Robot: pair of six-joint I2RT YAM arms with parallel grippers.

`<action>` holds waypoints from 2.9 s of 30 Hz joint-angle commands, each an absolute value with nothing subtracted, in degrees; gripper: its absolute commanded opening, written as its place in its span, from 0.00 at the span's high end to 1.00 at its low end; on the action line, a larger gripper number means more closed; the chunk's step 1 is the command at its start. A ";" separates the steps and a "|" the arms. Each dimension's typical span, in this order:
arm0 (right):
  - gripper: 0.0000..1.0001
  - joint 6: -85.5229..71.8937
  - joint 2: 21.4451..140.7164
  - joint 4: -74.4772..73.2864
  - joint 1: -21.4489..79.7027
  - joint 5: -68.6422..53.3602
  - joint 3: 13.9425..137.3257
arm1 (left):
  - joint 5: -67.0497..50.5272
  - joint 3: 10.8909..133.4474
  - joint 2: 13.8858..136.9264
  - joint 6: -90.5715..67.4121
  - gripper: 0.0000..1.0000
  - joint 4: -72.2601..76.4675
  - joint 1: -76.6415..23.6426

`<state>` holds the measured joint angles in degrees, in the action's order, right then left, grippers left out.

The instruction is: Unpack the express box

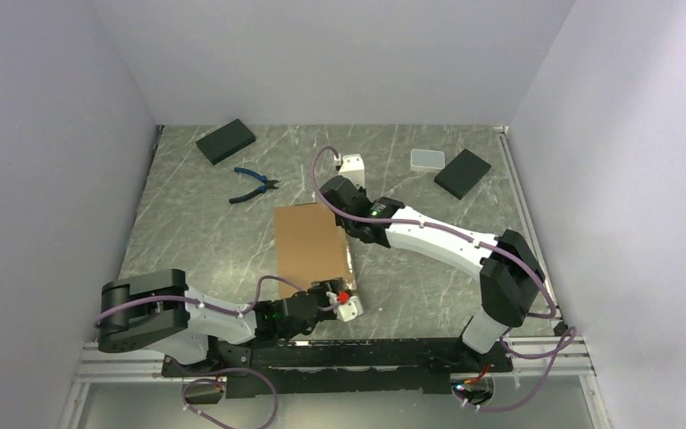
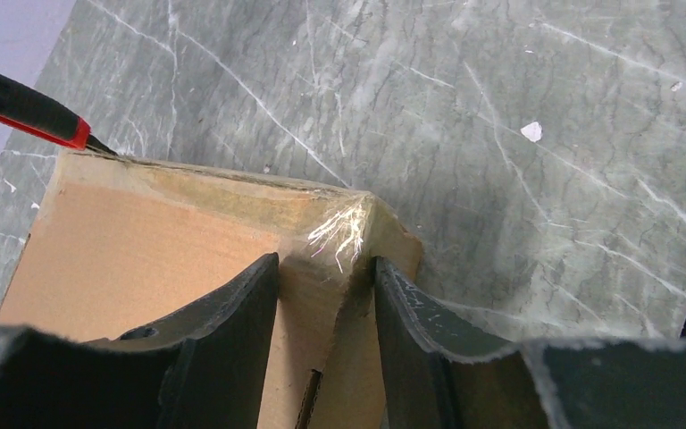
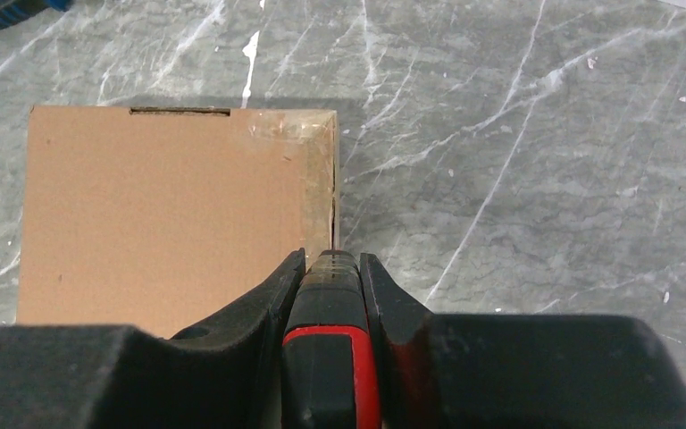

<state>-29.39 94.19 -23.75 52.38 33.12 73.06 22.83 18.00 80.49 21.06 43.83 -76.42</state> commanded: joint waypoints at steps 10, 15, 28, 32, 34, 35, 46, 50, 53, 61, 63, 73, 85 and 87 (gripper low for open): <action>1.00 -33.71 89.84 -32.02 54.90 29.80 73.79 | 28.82 16.16 81.71 18.92 0.56 51.38 -75.06; 1.00 -34.89 89.40 -33.22 55.66 29.71 73.30 | 29.17 16.26 83.19 18.98 0.57 53.01 -74.88; 1.00 -37.81 88.06 -36.23 57.98 28.69 72.38 | 29.78 15.70 84.16 19.34 0.59 55.46 -74.27; 1.00 -38.40 87.89 -36.90 58.43 28.28 71.97 | 29.79 15.23 84.02 19.33 0.60 56.06 -73.80; 1.00 -38.70 87.80 -37.04 58.65 27.93 71.46 | 29.56 15.16 84.02 19.34 0.60 56.28 -73.51; 1.00 -38.87 87.73 -37.21 58.77 27.68 71.27 | 29.41 15.20 84.14 19.38 0.60 56.31 -73.40; 1.00 -41.44 86.30 -40.82 60.53 27.76 70.69 | 29.23 15.59 86.75 19.64 0.61 59.24 -72.62; 1.00 -42.39 85.68 -41.20 61.12 27.61 70.23 | 29.51 15.62 87.54 19.60 0.62 60.29 -72.30; 1.00 -42.94 85.88 -41.76 61.60 27.66 70.22 | 29.83 15.58 88.03 19.68 0.62 61.04 -72.16; 1.00 -44.65 84.62 -41.68 62.60 27.60 68.40 | 31.29 15.04 88.69 19.17 0.65 62.06 -72.15; 1.00 -45.09 84.67 -42.10 62.98 27.60 68.17 | 31.64 15.03 89.13 19.16 0.65 62.49 -72.14; 1.00 -47.22 82.88 -44.13 64.55 28.12 66.81 | 33.11 15.03 90.92 19.16 0.67 64.57 -72.16; 1.00 -49.66 81.80 -45.53 66.71 28.47 66.12 | 35.26 15.53 92.89 19.39 0.68 65.83 -72.12; 1.00 -49.95 81.74 -45.61 66.95 28.48 65.84 | 35.41 15.53 93.07 19.30 0.69 65.99 -72.13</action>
